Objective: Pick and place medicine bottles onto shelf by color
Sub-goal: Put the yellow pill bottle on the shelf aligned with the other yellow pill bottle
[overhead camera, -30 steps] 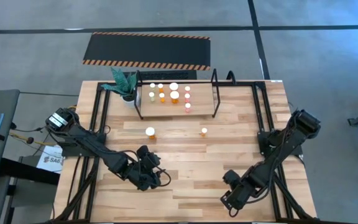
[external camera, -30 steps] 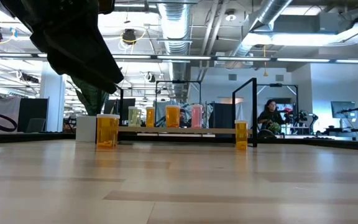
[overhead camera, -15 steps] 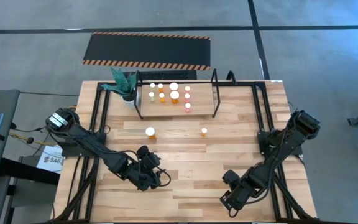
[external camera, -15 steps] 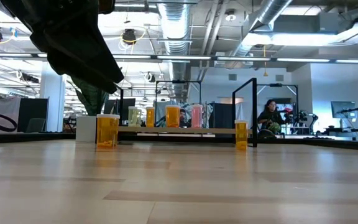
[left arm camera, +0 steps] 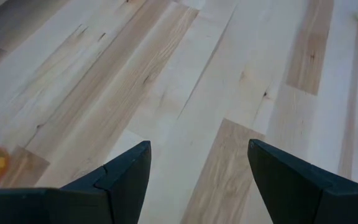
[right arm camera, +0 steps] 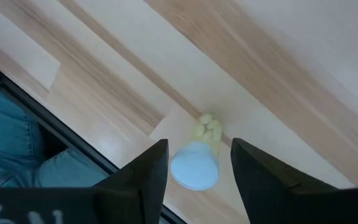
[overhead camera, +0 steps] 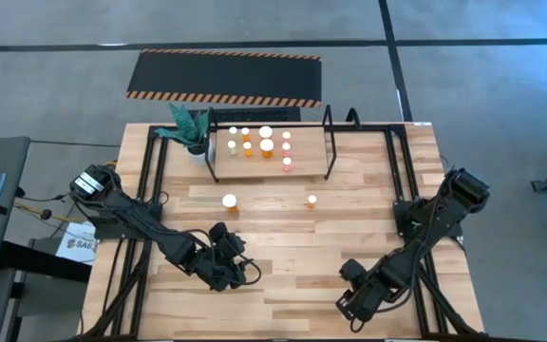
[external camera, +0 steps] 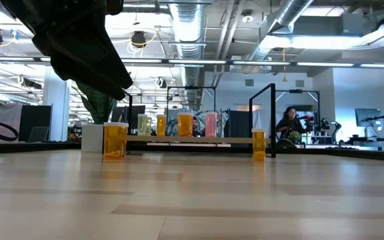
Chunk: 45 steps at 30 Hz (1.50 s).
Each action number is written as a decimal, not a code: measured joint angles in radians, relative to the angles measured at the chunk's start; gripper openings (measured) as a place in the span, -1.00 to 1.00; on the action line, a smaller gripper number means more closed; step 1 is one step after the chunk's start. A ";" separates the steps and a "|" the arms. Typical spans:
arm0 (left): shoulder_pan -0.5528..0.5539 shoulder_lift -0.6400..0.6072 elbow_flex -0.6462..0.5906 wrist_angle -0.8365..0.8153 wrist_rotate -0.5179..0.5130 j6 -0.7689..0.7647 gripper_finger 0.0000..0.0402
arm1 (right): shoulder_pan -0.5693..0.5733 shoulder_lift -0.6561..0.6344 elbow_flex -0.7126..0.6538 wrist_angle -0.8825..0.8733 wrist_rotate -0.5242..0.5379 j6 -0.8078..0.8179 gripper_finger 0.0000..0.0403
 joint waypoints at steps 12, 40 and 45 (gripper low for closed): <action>0.000 0.000 0.000 0.001 0.000 -0.005 0.27 | 0.037 0.000 0.000 -0.015 0.023 -0.014 -0.02; 0.000 0.000 0.000 0.001 0.021 -0.008 0.27 | 0.043 0.000 -0.018 -0.011 0.031 -0.214 -0.07; 0.000 0.000 0.000 0.001 0.028 -0.011 0.27 | 0.050 0.046 -0.019 -0.006 0.017 -0.242 -0.10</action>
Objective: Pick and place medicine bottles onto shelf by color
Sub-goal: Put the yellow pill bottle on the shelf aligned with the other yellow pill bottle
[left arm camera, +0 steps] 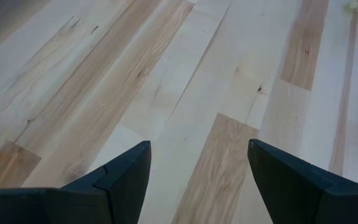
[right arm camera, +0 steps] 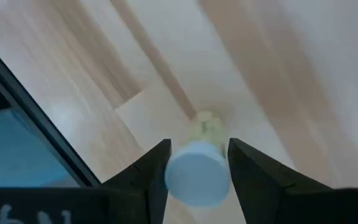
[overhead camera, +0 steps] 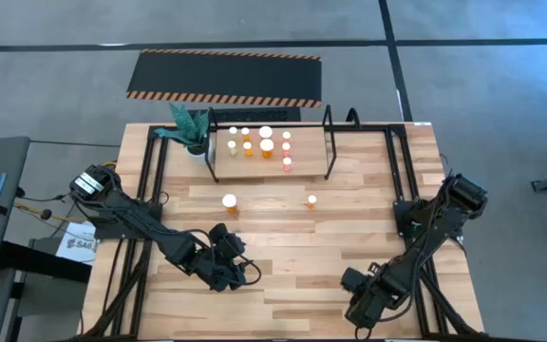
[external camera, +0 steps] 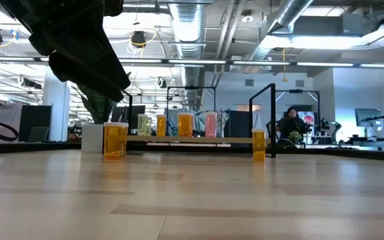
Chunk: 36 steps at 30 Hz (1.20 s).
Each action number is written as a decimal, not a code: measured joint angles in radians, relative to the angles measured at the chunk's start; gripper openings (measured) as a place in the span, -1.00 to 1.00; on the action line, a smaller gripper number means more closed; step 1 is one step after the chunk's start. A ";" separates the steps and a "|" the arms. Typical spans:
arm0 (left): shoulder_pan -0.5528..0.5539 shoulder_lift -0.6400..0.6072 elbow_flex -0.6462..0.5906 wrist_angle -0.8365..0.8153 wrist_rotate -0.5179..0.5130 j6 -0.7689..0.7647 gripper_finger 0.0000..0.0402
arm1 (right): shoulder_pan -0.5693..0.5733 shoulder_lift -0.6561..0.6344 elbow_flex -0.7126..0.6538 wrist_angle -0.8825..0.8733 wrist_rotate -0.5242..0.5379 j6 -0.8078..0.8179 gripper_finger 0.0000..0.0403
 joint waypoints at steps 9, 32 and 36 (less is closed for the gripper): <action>0.000 0.000 0.000 0.000 0.000 -0.005 0.27 | 0.000 0.052 0.001 0.037 -0.037 -0.046 -0.15; 0.000 0.000 0.000 0.000 -0.001 -0.014 0.27 | -0.119 0.040 0.002 0.055 -0.036 -0.197 -0.37; 0.000 0.000 0.000 0.001 -0.001 -0.032 0.27 | -0.205 0.041 0.022 0.036 -0.036 -0.356 -0.38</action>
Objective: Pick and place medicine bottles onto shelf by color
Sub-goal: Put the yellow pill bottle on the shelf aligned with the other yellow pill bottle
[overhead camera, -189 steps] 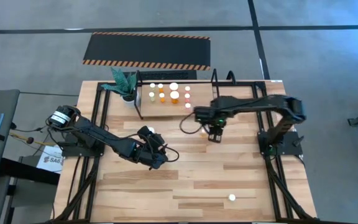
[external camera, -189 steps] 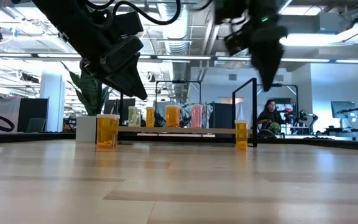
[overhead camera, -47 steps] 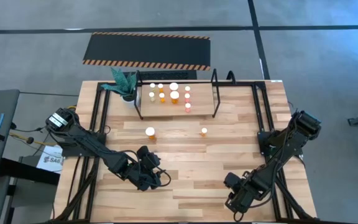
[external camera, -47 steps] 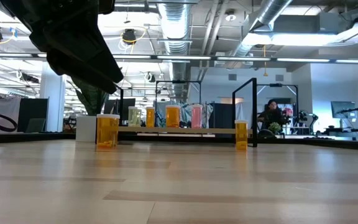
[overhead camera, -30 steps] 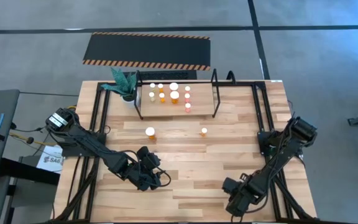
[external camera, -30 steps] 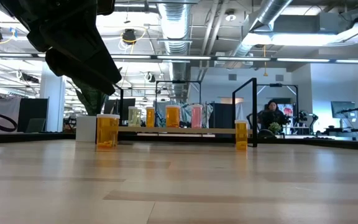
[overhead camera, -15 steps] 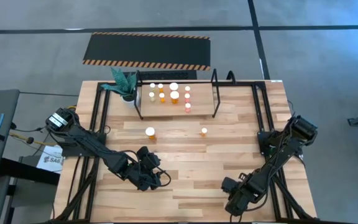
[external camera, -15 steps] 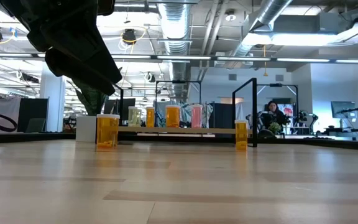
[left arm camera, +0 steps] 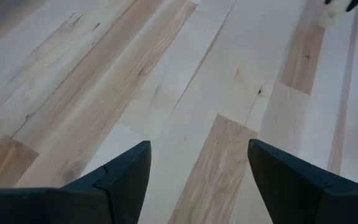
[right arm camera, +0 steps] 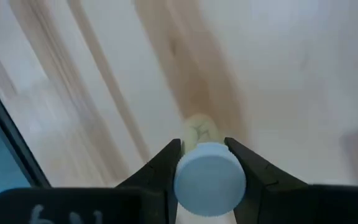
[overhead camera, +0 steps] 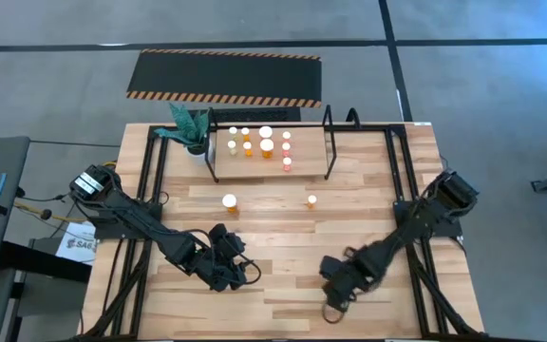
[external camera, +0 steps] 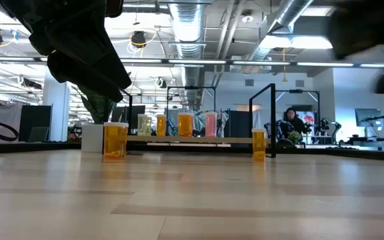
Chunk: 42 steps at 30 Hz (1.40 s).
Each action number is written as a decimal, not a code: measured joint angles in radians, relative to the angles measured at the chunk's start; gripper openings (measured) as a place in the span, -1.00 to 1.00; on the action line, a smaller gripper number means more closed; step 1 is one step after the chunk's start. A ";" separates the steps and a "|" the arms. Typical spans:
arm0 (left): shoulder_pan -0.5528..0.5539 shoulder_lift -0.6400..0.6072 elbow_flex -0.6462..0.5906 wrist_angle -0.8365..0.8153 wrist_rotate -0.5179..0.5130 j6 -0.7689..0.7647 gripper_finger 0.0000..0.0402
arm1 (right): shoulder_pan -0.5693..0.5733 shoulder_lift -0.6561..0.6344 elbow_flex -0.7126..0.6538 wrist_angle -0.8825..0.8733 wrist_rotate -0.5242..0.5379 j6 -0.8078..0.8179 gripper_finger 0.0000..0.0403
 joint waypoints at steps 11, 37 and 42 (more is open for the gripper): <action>0.000 0.000 0.000 0.000 -0.001 -0.052 0.27 | -0.277 0.000 0.105 -0.040 0.025 -0.573 -0.37; 0.004 0.000 0.000 0.034 -0.142 -0.181 0.27 | -0.701 0.124 0.166 0.083 0.026 -1.256 -0.37; 0.004 0.000 0.000 0.056 -0.161 -0.181 0.27 | -0.699 0.154 0.163 0.070 0.025 -1.290 -0.36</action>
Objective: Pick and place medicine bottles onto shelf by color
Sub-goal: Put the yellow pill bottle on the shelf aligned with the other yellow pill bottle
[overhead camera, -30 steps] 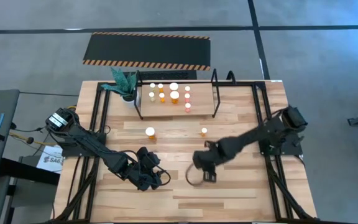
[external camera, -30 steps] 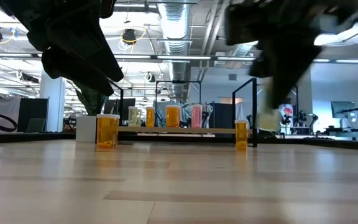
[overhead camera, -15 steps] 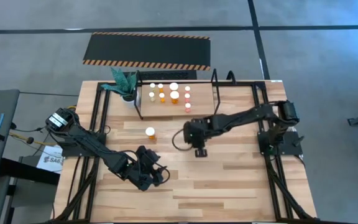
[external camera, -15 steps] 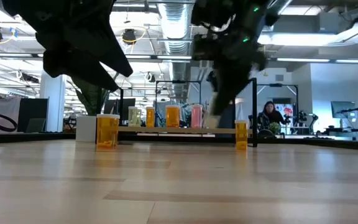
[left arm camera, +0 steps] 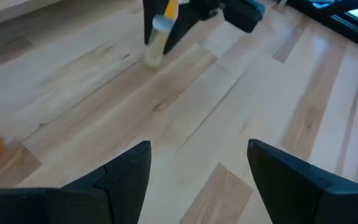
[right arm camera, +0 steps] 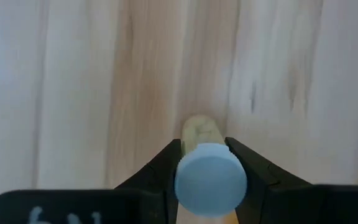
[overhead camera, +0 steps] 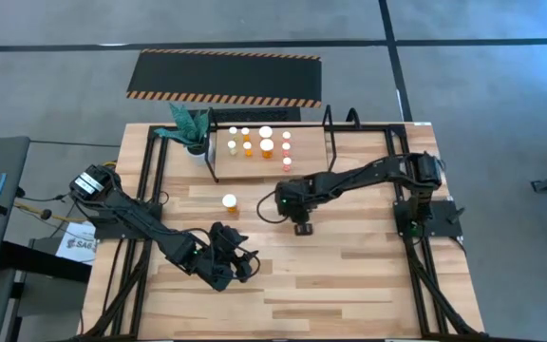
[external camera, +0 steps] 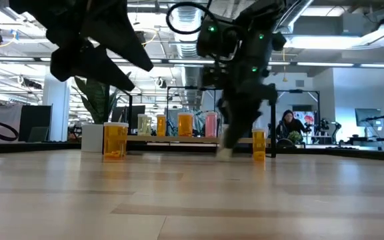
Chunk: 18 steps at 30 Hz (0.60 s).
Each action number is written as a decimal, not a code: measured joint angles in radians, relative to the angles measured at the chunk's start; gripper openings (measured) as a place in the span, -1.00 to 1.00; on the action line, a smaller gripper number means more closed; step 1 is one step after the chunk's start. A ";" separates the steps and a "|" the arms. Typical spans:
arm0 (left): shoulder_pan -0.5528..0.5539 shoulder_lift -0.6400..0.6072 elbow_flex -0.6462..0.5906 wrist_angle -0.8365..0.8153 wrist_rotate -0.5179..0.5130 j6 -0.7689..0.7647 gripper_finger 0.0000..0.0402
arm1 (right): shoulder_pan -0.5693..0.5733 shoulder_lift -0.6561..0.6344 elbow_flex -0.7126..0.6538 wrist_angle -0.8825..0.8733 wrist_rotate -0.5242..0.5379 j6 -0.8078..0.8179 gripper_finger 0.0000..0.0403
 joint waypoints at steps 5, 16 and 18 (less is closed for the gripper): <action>0.000 0.000 0.000 0.022 0.002 0.005 0.27 | 0.010 0.005 0.001 -0.014 0.001 -0.001 -0.36; 0.000 0.000 0.000 0.029 0.003 0.008 0.27 | 0.036 0.005 0.000 -0.020 -0.001 -0.001 -0.36; 0.000 0.000 0.000 0.030 0.002 0.008 0.27 | 0.040 0.005 0.000 -0.020 -0.001 -0.001 -0.34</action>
